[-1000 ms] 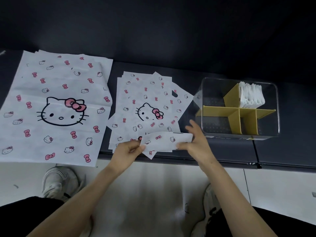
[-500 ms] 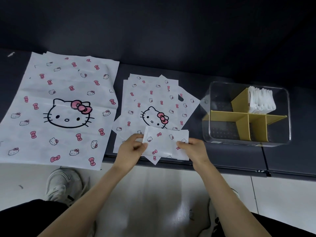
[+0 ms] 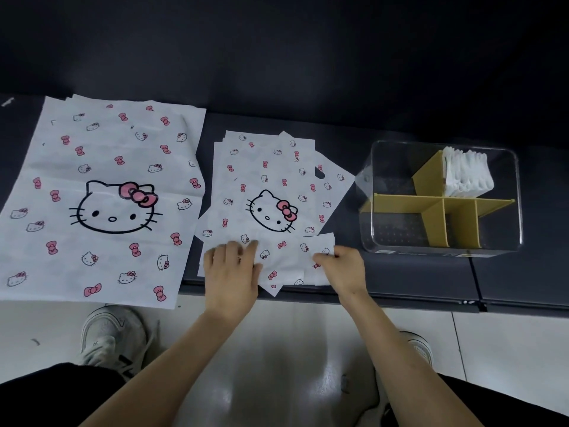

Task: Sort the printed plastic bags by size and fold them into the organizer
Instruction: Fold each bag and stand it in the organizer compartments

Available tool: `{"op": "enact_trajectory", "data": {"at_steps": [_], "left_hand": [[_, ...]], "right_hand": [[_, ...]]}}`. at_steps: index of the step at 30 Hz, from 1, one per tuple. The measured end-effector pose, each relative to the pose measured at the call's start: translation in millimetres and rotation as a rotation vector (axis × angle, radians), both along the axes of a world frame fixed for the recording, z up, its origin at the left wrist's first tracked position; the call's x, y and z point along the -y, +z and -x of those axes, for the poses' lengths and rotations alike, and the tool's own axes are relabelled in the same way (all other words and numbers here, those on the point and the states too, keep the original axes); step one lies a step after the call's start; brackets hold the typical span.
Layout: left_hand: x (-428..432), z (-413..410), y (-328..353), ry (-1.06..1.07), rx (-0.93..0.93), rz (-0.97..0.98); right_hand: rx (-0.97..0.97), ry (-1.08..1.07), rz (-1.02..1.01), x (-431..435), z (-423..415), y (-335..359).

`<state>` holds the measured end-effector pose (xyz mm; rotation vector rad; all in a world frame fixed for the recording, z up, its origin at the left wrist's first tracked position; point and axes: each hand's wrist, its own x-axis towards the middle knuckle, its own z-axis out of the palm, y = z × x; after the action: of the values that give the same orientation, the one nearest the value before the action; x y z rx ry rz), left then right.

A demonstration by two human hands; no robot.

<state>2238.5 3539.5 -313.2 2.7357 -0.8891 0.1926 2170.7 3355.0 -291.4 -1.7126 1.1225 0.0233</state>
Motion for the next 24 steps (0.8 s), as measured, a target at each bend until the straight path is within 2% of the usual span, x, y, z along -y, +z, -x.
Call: {"op": "enact_trajectory", "data": {"at_steps": [2,4,8,15,17,19,21,24], "left_hand": [[3.5,-3.5,-3.2,-0.199,0.076,-0.032],[8.6,-5.3,-5.8,-0.352,0.048,-0.131],[5.5,-8.4,-8.6,-0.362,-0.166,-0.194],[3.6,-4.6,-17.6,-0.352,-0.169,-0.102],[3.9,-4.5,-17.5,-0.356,-0.166,-0.112],[3.5,-4.3,-17.5,-0.359,-0.169,-0.117],[3.2,-4.6,-19.3,-0.359,-0.169,-0.126],[2.2,-5.8,-21.5,-0.365,-0.16,-0.121]], "right_hand": [[-0.01,0.006,0.0,0.7,-1.0,0.7],[-0.013,0.01,-0.002,1.0,-1.1,0.9],[-0.02,0.006,-0.003,1.8,-1.8,0.4],[-0.046,0.028,0.055,0.5,-3.0,-0.4],[-0.062,0.085,0.253,-6.2,-0.9,3.0],[-0.121,0.186,0.648,-16.3,6.5,0.3],[-0.143,0.27,0.903,-25.8,17.7,-9.0],[-0.225,0.281,0.998,-23.2,34.1,-20.7]]}}
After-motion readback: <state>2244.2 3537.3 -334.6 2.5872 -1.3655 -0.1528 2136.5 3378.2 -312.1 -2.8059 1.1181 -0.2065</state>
